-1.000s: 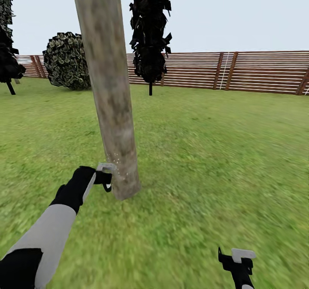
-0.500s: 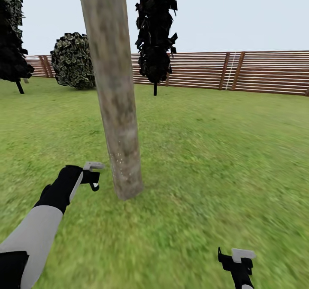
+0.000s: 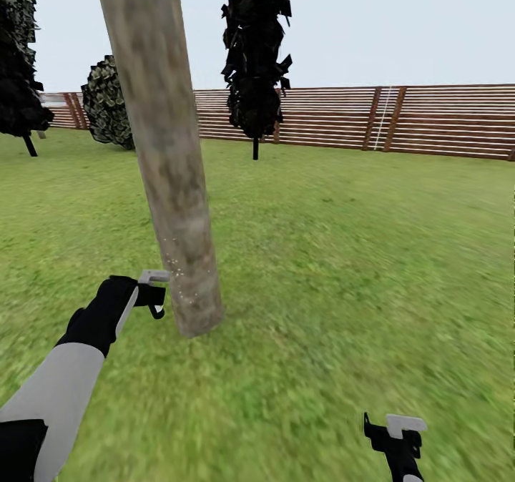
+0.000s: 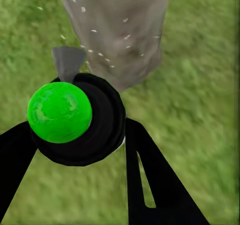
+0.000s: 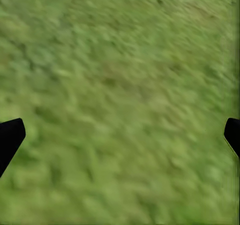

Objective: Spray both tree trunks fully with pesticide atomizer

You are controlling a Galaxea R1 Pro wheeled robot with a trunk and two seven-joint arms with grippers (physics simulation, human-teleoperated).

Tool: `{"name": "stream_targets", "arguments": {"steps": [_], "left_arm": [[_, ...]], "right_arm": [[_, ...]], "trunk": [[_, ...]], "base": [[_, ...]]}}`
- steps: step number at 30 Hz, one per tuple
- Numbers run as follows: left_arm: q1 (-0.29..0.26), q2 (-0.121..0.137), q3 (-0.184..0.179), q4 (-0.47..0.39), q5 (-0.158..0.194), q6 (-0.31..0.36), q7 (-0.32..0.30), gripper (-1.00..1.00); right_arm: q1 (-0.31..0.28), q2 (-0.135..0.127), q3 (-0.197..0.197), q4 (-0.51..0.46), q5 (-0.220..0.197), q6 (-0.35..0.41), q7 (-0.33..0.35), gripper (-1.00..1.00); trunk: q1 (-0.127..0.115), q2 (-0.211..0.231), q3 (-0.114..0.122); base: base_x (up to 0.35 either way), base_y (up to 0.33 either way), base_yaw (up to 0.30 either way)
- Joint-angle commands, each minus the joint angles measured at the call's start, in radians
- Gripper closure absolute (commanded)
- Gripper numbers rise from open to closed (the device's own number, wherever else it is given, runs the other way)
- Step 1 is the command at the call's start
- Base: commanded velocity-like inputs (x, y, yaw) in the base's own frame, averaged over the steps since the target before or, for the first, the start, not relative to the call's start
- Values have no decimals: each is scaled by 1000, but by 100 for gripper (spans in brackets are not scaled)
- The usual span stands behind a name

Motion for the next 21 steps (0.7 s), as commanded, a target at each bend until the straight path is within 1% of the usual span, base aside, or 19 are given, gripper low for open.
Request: {"name": "stream_targets", "arguments": {"steps": [1, 8, 14, 18, 21], "left_arm": [[-1, 0, 2, -1, -11, 4, -9, 100], [1, 0, 3, -1, -11, 3, -8, 100], [2, 3, 5, 1, -16, 1, -3, 100], [2, 8, 6, 6, -18, -1, -1, 100], [2, 7, 4, 12, -17, -1, 4, 100]], "right_arm": [[0, 0, 8, 0, -9, -2, -1, -100], [0, 0, 8, 0, -9, -2, -1, -100], [0, 1, 8, 0, -9, -2, 0, -100], [0, 2, 8, 0, -9, -2, -1, -100], [0, 2, 8, 0, -9, -2, -1, -100]], "trunk": [[0, 0, -1], [0, 0, -1], [0, 0, -1], [0, 0, -1], [0, 0, -1]], "base": [[35, -276, 0], [113, -273, 0], [17, -274, 2], [1, -275, 205], [0, -276, 270]]}}
